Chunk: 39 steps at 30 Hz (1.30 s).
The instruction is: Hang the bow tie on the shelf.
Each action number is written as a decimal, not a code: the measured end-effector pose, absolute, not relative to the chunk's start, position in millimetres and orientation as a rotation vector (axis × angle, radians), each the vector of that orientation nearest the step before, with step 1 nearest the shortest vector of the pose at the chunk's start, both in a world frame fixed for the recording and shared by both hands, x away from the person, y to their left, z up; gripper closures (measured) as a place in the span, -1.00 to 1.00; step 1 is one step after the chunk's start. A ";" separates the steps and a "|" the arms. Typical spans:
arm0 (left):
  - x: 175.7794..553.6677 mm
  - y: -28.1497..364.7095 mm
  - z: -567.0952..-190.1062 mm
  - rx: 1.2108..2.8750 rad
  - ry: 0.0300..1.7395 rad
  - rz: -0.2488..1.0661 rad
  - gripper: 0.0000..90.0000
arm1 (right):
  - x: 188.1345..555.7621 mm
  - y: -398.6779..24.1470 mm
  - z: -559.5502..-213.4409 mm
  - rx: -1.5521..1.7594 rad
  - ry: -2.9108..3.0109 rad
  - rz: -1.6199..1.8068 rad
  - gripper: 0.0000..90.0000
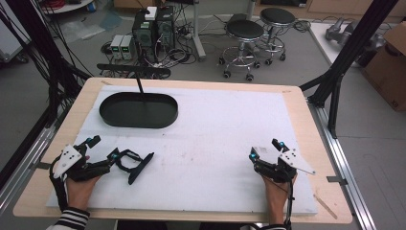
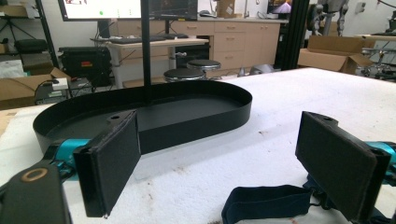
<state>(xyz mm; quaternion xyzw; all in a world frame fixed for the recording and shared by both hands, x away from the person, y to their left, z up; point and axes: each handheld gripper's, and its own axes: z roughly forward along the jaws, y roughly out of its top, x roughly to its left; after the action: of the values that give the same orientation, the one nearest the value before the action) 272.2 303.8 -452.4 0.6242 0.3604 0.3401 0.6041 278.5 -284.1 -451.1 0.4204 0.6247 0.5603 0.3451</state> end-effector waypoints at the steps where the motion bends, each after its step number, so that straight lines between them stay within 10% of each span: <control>1: 272.4 303.8 -452.3 1.445 0.836 0.784 -0.68 | 278.5 -284.1 -451.1 1.094 1.620 1.454 -0.77; 39: 251.9 277.5 -363.1 1.696 0.850 0.729 -0.68 | 278.4 -284.8 -451.2 1.107 1.612 1.463 -0.77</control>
<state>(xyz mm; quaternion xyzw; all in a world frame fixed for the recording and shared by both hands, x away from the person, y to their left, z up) 251.9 277.5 -363.1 0.7093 0.3557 0.3049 0.5267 278.4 -284.8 -451.2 0.4258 0.6202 0.5628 0.3425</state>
